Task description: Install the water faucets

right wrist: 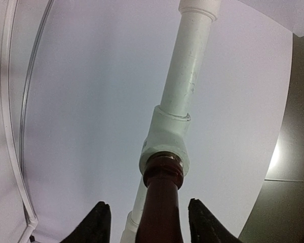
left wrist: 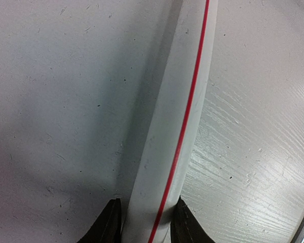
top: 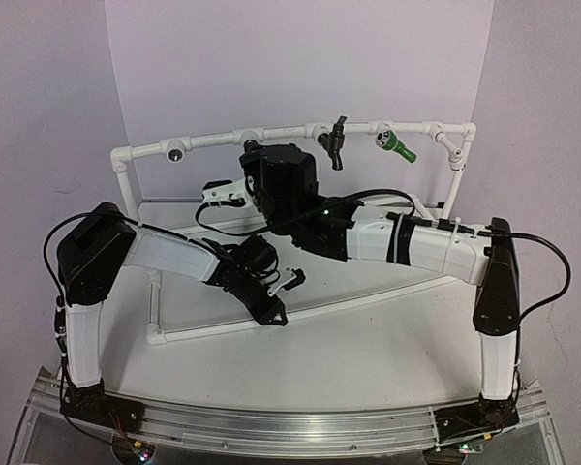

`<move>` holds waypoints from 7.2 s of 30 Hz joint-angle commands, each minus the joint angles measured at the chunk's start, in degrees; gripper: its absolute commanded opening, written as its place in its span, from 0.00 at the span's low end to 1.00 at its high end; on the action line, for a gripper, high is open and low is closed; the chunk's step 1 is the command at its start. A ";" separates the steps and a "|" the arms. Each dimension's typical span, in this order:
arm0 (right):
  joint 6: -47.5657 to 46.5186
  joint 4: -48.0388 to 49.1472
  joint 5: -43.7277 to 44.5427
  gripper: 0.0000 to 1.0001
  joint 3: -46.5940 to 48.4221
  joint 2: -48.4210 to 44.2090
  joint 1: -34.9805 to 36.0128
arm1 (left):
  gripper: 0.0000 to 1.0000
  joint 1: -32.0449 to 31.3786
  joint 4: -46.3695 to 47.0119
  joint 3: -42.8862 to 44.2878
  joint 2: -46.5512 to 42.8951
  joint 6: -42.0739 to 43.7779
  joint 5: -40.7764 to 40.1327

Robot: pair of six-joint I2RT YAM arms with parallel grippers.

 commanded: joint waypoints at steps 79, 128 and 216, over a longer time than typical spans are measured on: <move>121.83 25.32 -22.21 0.95 -33.40 -20.16 -1.34 | 0.00 0.78 -3.15 -2.51 10.40 -8.42 0.50; -4.46 10.16 6.10 0.68 -0.47 0.43 1.19 | 0.00 0.72 -3.82 -1.92 11.19 -8.19 1.44; 5.42 9.38 5.88 0.92 -22.99 -16.47 9.60 | 0.00 0.70 -4.52 -0.80 13.46 -7.82 1.42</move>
